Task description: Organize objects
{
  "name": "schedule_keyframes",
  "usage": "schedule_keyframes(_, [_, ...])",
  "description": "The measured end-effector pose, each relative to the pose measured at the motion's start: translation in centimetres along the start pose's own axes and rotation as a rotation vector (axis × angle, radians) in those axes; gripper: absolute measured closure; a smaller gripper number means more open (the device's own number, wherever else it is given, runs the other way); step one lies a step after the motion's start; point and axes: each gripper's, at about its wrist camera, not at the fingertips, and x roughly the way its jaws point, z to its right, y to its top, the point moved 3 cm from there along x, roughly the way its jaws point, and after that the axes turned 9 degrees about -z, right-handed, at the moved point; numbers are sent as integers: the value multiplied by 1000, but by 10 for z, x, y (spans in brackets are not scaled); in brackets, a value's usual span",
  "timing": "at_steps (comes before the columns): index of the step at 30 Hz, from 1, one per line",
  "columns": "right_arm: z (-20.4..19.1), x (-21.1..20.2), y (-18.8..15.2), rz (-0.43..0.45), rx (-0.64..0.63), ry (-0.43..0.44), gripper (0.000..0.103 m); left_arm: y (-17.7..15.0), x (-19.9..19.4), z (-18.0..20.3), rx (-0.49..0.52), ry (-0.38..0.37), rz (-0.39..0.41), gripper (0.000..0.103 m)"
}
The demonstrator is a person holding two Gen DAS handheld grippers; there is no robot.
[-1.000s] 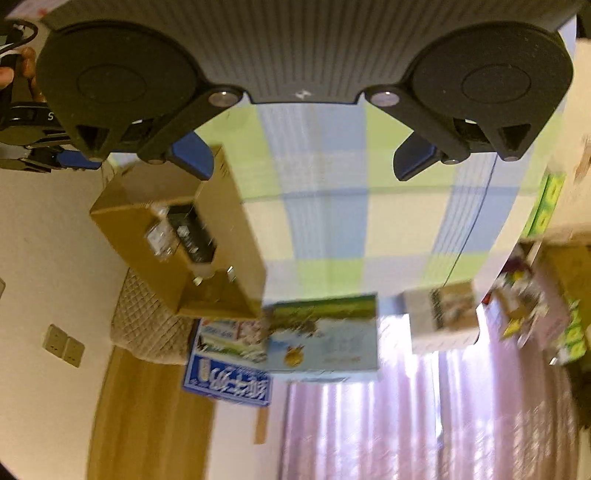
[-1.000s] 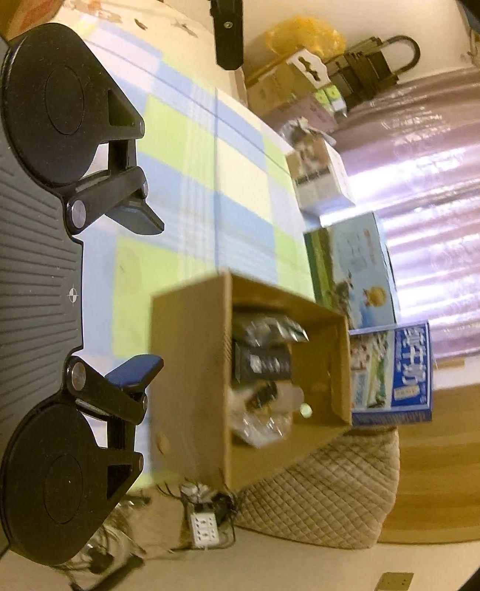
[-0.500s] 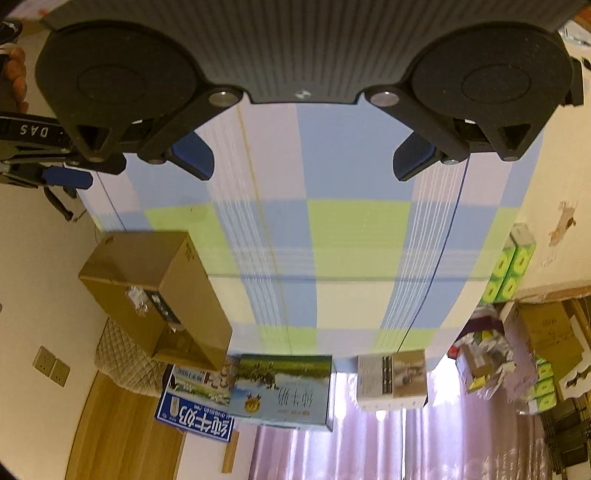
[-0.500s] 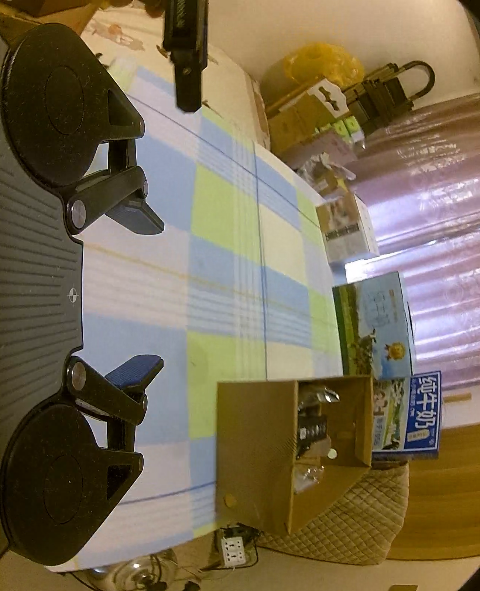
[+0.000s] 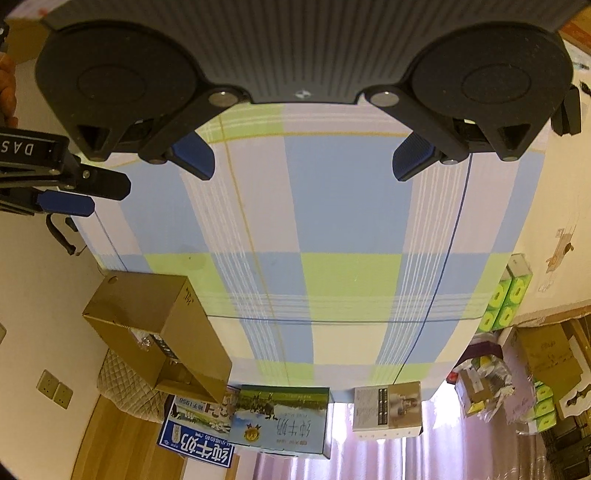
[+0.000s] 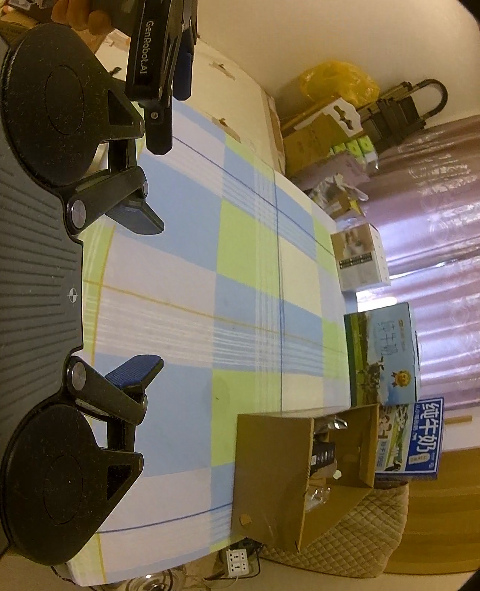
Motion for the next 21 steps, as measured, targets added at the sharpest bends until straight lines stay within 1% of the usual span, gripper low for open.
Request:
schedule_keyframes(8, [-7, 1, -8, -11, -13, 8, 34, -13, -1, -3, -11, 6, -18, 2])
schedule_keyframes(21, [-10, 4, -12, -20, -18, 16, 34, -17, -5, -3, -15, 18, -10, 2])
